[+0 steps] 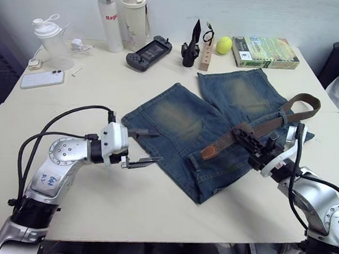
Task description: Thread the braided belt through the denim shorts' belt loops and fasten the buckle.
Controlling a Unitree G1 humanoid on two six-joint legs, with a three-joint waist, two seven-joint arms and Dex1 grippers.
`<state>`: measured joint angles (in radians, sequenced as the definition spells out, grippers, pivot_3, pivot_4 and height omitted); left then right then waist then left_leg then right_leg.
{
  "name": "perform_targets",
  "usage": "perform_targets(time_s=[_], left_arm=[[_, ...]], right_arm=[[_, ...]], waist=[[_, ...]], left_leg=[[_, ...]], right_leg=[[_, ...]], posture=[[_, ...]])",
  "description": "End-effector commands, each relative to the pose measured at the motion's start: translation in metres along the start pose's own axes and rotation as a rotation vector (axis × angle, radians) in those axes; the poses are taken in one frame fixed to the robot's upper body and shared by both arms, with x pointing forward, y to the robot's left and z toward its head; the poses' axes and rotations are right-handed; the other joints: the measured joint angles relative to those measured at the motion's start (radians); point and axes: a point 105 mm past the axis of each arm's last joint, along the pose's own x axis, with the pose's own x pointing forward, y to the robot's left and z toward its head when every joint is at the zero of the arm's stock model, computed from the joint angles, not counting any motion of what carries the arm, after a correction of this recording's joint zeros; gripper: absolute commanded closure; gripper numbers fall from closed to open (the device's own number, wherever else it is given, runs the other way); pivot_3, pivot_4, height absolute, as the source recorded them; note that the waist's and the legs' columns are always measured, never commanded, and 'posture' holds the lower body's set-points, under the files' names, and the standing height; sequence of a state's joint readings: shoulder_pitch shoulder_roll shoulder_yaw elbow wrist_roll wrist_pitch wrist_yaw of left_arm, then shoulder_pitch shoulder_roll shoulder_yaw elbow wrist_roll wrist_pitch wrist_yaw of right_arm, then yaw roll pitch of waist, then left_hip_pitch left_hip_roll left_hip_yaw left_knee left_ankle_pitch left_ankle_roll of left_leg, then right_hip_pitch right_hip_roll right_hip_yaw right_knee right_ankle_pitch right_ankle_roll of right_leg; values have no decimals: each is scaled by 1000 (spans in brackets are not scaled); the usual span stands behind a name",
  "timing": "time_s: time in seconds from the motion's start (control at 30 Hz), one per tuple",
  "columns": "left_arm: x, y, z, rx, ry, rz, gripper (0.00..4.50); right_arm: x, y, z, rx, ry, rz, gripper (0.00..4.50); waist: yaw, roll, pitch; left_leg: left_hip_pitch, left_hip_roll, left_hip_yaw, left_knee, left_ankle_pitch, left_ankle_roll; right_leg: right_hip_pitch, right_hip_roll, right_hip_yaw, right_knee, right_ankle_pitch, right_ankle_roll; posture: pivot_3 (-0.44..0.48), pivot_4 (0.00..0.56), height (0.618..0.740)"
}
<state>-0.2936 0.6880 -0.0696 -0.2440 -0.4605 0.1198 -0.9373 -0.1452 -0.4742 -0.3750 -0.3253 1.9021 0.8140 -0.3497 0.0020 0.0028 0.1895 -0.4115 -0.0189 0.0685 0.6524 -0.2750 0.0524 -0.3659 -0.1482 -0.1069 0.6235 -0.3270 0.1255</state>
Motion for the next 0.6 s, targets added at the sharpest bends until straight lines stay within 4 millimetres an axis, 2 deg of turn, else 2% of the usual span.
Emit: perform_targets(time_s=[0.03,0.2,0.6], left_arm=[[-6,-4,9,5,2,6,1188],[-5,-4,12,6,4,3,1188],[-1,-1,13,22,1,8,1188]], right_arm=[[-2,-9,-2,-125,19,-9,4500],[4,-15,-6,-155,11,-5,4500],[19,-12,-23,-153,20,40,4500]], waist=[[2,0,0],[0,0,0],[1,0,0]], left_leg=[[0,0,0,0,0,0],[0,0,0,-1,0,0],[1,0,0,-1,0,0]], right_leg=[[1,0,0,-2,0,0],[1,0,0,-2,0,0],[1,0,0,-2,0,0]], posture=[[0,150,724],[0,150,724],[0,150,724]])
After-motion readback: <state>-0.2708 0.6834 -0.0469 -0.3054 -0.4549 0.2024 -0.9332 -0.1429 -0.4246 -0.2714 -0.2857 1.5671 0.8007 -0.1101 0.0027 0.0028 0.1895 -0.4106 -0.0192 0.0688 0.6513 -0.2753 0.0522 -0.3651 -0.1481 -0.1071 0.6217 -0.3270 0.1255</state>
